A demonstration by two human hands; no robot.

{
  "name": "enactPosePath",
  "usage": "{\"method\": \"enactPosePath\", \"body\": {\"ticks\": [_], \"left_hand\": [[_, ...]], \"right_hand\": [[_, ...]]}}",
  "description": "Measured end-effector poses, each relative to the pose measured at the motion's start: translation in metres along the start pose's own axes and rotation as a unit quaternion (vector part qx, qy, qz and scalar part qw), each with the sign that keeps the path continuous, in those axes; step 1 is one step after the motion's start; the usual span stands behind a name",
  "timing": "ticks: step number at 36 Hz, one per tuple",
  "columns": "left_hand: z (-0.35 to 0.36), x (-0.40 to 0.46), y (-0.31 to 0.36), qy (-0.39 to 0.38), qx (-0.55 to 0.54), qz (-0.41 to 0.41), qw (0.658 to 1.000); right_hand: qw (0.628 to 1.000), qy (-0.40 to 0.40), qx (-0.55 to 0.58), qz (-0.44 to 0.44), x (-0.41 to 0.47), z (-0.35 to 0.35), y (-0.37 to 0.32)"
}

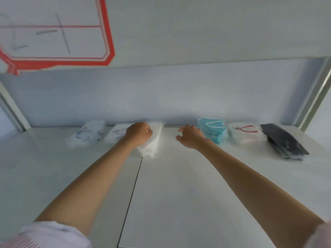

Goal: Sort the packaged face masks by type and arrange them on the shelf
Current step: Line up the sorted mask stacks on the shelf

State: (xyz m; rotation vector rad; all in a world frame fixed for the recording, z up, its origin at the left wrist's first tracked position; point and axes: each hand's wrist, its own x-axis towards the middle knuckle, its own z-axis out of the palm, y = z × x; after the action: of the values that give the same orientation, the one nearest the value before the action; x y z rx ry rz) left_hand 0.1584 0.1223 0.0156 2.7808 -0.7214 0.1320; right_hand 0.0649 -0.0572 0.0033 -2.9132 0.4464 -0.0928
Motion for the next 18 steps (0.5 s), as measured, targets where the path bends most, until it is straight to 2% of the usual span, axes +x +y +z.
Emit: {"method": "enactPosePath", "body": {"ticks": [6, 13, 18], "left_hand": [[0.01, 0.02, -0.043, -0.067, -0.067, -0.026, 0.995], [0.027, 0.034, -0.055, -0.125, -0.107, -0.102, 0.981], [0.034, 0.037, -0.049, -0.177, -0.203, -0.157, 0.95]], "right_hand": [[0.995, -0.014, 0.079, 0.055, 0.014, 0.023, -0.041], [0.974, -0.058, 0.176, 0.131, 0.027, 0.041, -0.076], [0.945, -0.078, 0.259, 0.182, 0.036, 0.045, -0.089]]}}
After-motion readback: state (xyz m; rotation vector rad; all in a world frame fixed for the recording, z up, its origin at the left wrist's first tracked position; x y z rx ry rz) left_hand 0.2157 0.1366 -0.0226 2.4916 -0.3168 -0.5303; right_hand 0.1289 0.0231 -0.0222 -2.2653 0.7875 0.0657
